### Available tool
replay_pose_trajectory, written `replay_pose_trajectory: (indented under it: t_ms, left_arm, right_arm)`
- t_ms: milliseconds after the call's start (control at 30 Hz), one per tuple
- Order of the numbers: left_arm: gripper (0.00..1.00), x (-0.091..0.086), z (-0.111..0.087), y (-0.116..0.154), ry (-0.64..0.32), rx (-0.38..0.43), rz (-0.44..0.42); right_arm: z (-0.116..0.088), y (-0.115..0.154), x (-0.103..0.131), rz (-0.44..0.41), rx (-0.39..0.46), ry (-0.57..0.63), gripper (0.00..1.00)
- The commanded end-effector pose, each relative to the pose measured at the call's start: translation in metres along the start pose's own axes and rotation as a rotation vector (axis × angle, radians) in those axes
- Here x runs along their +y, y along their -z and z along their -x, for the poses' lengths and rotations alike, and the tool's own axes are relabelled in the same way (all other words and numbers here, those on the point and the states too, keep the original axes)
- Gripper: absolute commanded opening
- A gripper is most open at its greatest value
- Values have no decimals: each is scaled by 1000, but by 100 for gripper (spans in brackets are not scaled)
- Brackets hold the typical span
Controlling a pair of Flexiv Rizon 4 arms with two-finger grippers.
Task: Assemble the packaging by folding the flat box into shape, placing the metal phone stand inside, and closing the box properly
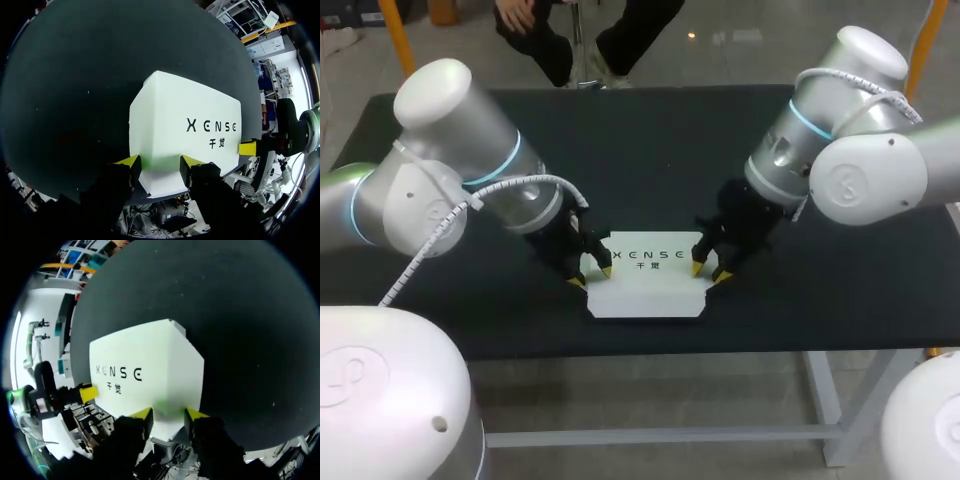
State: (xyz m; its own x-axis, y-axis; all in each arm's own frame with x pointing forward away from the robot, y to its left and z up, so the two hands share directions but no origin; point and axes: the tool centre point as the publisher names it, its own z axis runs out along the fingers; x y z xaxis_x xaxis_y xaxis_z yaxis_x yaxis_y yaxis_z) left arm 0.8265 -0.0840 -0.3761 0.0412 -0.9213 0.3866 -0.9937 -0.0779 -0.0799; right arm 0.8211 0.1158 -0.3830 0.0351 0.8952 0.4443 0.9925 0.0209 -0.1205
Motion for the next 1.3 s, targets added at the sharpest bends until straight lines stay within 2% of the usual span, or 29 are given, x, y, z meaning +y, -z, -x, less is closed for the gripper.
replay_pose_trajectory:
  t_ms: [33, 233, 400, 633, 700, 800, 1000, 1067, 1200, 1300]
  left_arm:
    - [53, 0, 0, -6, 0, 3, -3]
    - [53, 1, -2, -8, 0, 5, -2]
    - [59, 1, -2, -8, -1, 5, -1]
    - [53, 1, -2, -8, -1, 5, -1]
    - [58, 1, -2, -8, -1, 5, -1]
    - [58, 1, -2, -8, -1, 5, -1]
    - [50, 1, -2, -8, -1, 5, -1]
    - [55, 1, -2, -8, -1, 5, -1]
    - [53, 1, -2, -8, -1, 5, -1]
    - [52, 1, -2, -8, -1, 5, -1]
  right_arm:
    - [1, -1, 4, -14, 9, 4, 45]
    - [-2, -4, 6, -32, 25, 6, 45]
    - [-2, -4, 6, -35, 28, 5, 46]
    - [-2, -4, 6, -35, 28, 5, 46]
    - [-2, -4, 6, -35, 28, 5, 45]
    - [-2, -4, 6, -35, 28, 5, 44]
    - [-2, -4, 6, -35, 28, 5, 49]
    - [-2, -4, 6, -35, 28, 5, 49]
    - [-2, -4, 6, -35, 28, 5, 55]
    - [-2, -4, 6, -35, 28, 5, 46]
